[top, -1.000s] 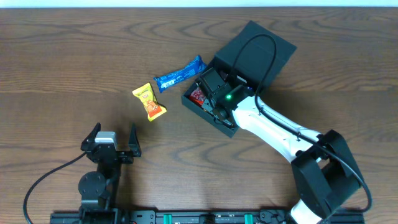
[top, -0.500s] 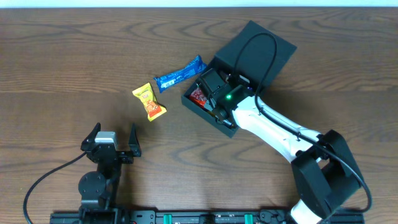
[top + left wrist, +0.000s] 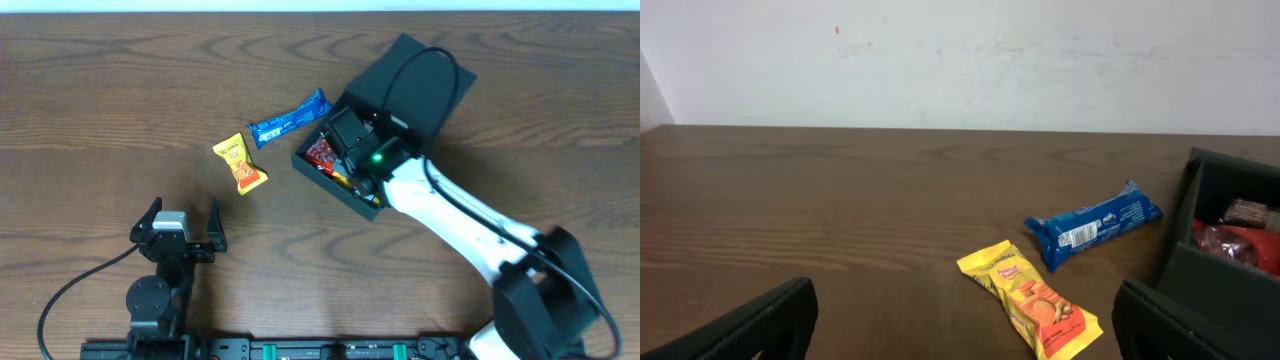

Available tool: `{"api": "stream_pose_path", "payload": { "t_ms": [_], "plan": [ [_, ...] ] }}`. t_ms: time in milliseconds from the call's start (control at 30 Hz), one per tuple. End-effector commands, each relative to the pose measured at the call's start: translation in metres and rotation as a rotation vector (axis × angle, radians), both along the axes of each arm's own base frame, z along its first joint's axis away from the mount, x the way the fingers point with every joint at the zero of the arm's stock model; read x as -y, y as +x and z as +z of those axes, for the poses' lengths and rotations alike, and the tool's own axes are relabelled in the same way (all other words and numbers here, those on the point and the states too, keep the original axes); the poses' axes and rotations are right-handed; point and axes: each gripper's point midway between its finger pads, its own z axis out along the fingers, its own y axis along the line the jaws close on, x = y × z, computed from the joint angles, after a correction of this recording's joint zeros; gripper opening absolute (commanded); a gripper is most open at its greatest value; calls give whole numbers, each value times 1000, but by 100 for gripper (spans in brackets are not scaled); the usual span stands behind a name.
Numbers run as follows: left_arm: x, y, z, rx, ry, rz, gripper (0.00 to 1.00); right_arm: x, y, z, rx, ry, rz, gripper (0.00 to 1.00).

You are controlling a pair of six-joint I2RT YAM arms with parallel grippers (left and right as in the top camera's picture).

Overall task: Pack container
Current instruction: 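Press the yellow packet down into the box with the right gripper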

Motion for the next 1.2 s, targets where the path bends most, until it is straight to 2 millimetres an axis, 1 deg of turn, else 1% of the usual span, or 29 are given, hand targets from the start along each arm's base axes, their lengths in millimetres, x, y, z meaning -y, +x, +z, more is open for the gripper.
{"api": "stream_pose_path", "payload": {
  "t_ms": [0, 33, 133, 233, 367, 467, 633, 800, 967, 1033, 1167],
  "plan": [
    [1, -1, -17, -55, 0, -9, 95, 0, -2, 28, 54, 11, 1, 4],
    [1, -1, -17, -55, 0, -9, 95, 1, -5, 27, 42, 3, 4, 2],
    [1, -1, -17, -55, 0, -9, 95, 2, -12, 23, 12, 18, -33, 2],
    [1, -1, -17, -55, 0, -10, 95, -1, -15, 21, 3, 37, -49, 2],
    [1, -1, -17, -55, 0, -9, 95, -7, -12, 16, -1, 47, -40, 2],
    [1, -1, -17, -55, 0, -9, 95, -11, -11, 3, -29, 45, -34, 1],
    [1, -1, -17, -55, 0, -9, 95, -13, -8, -12, -47, 30, -33, 2],
    [1, -1, -17, -55, 0, -9, 95, -21, 0, -22, -35, 31, -5, 2],
    [1, -1, -17, -55, 0, -9, 95, -21, 0, -37, -62, 8, -4, 2],
    [1, -1, -17, -55, 0, -9, 95, -20, -1, -41, -72, 0, -4, 2],
    [1, -1, -17, -55, 0, -9, 95, -20, 0, -39, -63, 2, -5, 2]
  ]
}}
